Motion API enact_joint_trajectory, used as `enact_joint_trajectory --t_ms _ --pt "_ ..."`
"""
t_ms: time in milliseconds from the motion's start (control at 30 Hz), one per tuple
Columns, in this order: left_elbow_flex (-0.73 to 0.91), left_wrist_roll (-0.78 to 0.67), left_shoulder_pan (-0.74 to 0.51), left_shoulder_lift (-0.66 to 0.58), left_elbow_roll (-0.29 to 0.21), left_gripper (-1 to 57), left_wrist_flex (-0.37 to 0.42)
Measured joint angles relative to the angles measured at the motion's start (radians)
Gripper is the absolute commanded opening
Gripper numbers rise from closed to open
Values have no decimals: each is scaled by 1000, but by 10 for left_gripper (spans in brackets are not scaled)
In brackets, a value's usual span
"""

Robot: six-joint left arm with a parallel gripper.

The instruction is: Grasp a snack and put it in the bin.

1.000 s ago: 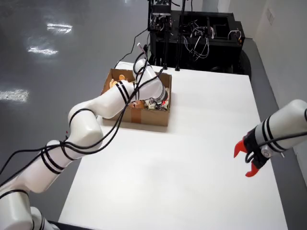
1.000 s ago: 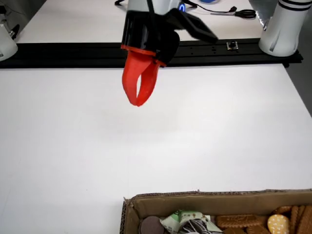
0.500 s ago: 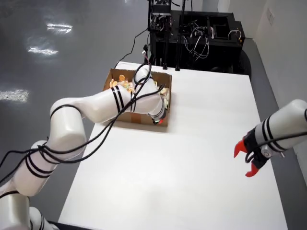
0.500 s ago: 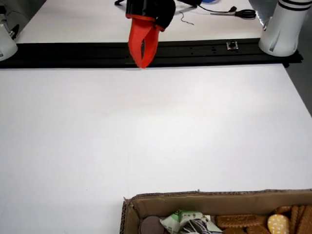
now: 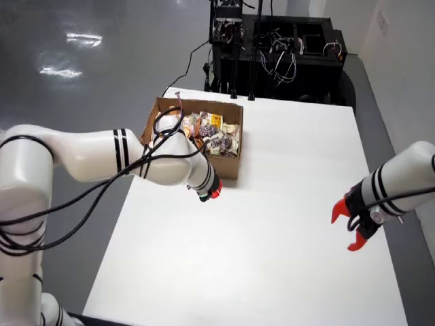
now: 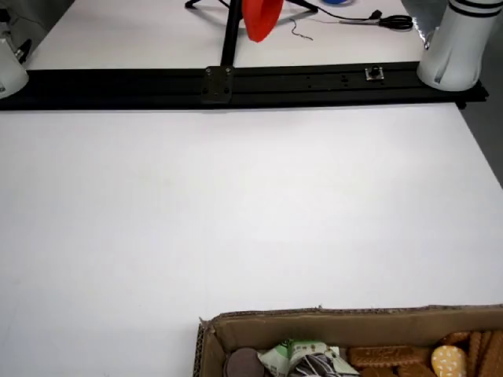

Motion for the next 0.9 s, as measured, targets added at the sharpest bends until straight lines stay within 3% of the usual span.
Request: enact_joint_trajectory --t_ms 500,900 --pt "77 -107 -26 -44 -27 -2 -209" --pt "68 -108 -36 -38 -59 -1 -205"
